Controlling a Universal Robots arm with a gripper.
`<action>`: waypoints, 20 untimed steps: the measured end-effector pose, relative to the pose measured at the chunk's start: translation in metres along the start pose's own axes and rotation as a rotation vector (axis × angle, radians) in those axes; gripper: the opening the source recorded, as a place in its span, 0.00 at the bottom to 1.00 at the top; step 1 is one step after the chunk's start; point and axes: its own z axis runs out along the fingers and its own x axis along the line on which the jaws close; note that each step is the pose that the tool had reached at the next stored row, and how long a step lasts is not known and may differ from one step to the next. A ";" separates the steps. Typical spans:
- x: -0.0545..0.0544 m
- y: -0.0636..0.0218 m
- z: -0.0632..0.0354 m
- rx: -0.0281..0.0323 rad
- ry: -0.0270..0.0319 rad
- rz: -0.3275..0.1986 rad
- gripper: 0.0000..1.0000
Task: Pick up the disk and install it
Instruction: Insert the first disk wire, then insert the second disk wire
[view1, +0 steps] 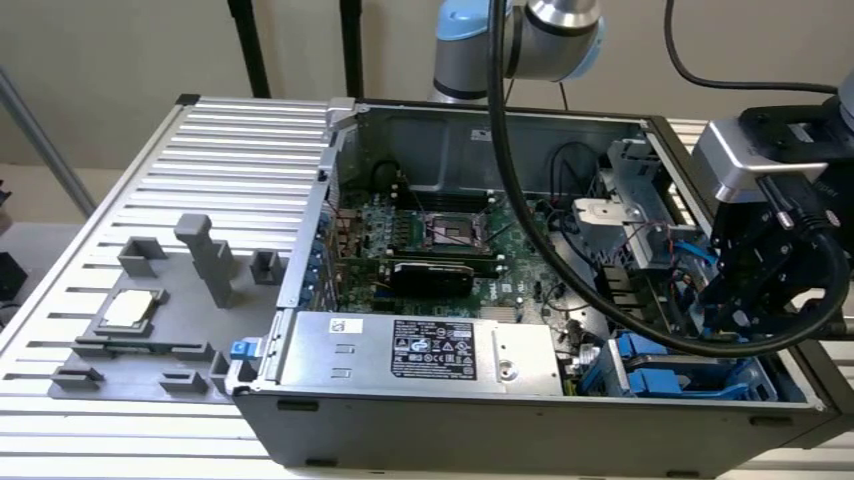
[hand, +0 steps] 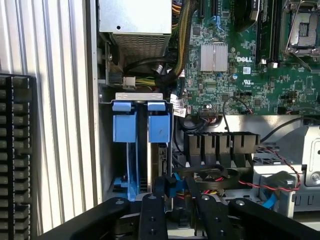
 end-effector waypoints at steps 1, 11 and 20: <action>0.000 0.0000 0.0000 0.0000 0.0001 0.000 1.00; 0.000 0.0000 0.0000 0.0000 0.0000 0.000 1.00; 0.000 -0.0003 -0.0058 -0.0001 -0.0048 0.000 1.00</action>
